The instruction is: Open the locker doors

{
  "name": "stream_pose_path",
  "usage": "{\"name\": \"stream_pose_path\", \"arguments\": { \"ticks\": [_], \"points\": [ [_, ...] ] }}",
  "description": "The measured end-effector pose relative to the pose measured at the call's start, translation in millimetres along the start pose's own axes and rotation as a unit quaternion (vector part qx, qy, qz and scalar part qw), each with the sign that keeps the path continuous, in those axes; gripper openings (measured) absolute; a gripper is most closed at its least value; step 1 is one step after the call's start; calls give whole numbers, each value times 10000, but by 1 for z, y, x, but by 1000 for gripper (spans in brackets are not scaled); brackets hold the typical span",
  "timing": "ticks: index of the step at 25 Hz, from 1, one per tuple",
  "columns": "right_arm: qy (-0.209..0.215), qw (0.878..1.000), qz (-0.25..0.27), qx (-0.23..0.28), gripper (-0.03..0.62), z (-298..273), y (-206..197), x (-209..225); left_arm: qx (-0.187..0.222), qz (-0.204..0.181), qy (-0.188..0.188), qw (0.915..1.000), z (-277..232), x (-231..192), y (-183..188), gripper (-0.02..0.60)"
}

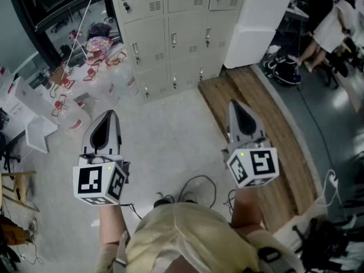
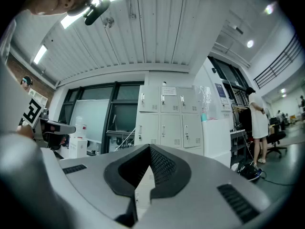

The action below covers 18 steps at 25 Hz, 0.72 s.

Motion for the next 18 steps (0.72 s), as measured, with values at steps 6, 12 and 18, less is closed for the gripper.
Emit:
{"name": "stream_pose_path", "arguments": {
  "ticks": [6, 12, 18],
  "points": [
    [150, 9998, 95, -16, 3, -2, -8, 10, -25, 75, 85, 9999, -9, 16, -4, 3],
    [200, 9996, -131, -173, 5, -9, -25, 18, -197, 21, 84, 9998, -15, 28, -14, 3],
    [346, 9989, -282, -125, 5, -28, -31, 16, -112, 90, 121, 9998, -29, 19, -16, 3]
  ]
}}
Point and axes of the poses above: the fingertips, and each gripper's own axes: z backward along the fingers, x to its right, y out of its top, the point moved 3 cm from there along z, backward along the fingers, and after that the axes turned 6 degrees about z, right-handed, at the moved point
